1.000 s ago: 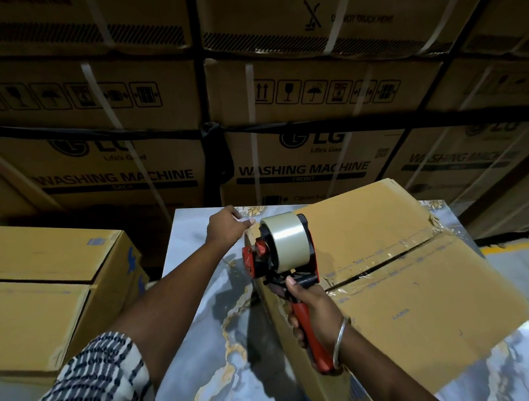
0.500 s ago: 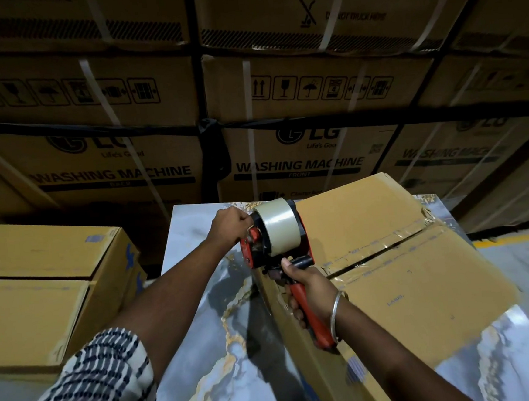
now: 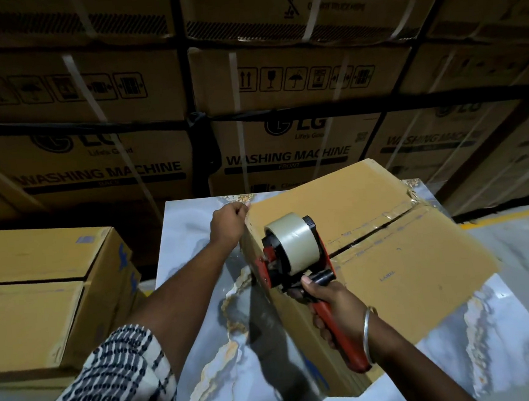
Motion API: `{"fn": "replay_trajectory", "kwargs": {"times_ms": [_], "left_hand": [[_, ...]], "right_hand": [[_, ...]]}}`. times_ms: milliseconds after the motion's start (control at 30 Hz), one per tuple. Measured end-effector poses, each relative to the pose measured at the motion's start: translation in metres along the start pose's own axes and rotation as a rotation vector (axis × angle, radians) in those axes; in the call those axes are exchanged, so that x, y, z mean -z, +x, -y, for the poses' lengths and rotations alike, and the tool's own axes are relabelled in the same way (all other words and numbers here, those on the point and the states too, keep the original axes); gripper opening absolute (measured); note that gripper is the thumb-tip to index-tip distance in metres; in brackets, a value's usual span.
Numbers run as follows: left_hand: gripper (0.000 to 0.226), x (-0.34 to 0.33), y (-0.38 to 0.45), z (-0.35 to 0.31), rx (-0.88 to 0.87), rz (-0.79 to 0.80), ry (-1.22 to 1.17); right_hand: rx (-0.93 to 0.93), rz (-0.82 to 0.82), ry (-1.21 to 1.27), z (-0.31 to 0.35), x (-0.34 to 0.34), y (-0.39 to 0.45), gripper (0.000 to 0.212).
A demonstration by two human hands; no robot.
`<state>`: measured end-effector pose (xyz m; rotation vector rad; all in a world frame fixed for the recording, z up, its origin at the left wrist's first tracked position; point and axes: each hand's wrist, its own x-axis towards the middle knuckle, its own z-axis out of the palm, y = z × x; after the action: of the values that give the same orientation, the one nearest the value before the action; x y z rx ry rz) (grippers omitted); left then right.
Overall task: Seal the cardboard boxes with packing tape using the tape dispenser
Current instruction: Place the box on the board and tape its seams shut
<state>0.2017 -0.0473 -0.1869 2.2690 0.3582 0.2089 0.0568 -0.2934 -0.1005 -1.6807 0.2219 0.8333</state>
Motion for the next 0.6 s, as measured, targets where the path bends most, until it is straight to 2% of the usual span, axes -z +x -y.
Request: {"fn": "replay_trajectory", "kwargs": {"times_ms": [67,133,200,267,300,333,433,533,600], "left_hand": [[0.039,-0.009,-0.006,0.0,0.074,-0.052,-0.154],[0.044,-0.019,-0.009,-0.001,0.246,-0.039,-0.383],[0.07,-0.03,-0.008,-0.002,0.491,0.01,-0.595],[0.1,-0.047,0.0,0.011,0.61,-0.003,-0.763],[0.103,-0.055,0.004,0.015,0.628,-0.012,-0.81],[0.096,-0.061,0.008,0.016,0.624,-0.014,-0.829],[0.078,-0.054,0.01,0.0,0.562,0.0,-0.614],[0.071,-0.046,0.02,-0.012,0.446,0.037,-0.26],[0.066,-0.043,0.022,-0.014,0.343,-0.011,-0.125]], "right_hand": [[-0.002,-0.001,0.018,0.0,0.0,0.0,0.106],[-0.009,-0.002,0.042,-0.001,0.001,0.0,0.108],[-0.012,0.005,0.056,-0.002,0.002,0.002,0.108],[-0.02,0.013,0.055,-0.003,0.003,0.005,0.11],[-0.025,0.013,0.054,-0.003,0.004,0.007,0.112],[-0.03,0.012,0.051,-0.003,0.004,0.009,0.111],[-0.024,-0.002,0.072,-0.001,0.008,0.013,0.097],[-0.05,-0.005,0.1,0.01,0.012,0.016,0.065],[-0.081,-0.009,0.097,0.016,0.014,0.017,0.063]]}}
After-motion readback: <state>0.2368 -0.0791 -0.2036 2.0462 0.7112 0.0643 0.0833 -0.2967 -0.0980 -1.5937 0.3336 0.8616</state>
